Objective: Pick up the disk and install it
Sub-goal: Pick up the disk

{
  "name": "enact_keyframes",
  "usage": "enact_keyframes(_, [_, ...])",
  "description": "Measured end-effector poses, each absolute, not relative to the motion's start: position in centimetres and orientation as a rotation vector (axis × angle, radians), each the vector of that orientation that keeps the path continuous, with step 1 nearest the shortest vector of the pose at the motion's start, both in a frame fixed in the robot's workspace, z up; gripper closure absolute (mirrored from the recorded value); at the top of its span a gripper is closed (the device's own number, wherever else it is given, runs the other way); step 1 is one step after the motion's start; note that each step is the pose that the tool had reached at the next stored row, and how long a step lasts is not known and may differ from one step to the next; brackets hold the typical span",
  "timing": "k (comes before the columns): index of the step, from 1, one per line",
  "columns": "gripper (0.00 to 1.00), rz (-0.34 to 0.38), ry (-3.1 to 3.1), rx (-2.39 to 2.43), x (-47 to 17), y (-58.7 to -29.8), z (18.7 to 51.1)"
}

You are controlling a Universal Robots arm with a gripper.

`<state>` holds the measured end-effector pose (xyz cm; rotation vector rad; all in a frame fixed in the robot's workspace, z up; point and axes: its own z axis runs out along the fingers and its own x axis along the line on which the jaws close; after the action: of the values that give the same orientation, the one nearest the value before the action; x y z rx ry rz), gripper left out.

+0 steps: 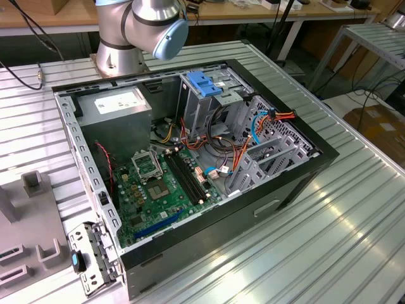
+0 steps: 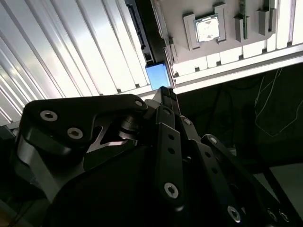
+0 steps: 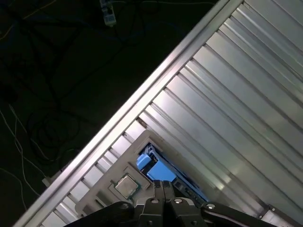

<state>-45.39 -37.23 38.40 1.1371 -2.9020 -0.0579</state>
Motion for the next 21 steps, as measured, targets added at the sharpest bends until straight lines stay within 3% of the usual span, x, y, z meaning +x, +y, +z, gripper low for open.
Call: enact_keyframes(21, [0.89,-0.048,-2.59,1.722,-45.39,-37.23,38.36])
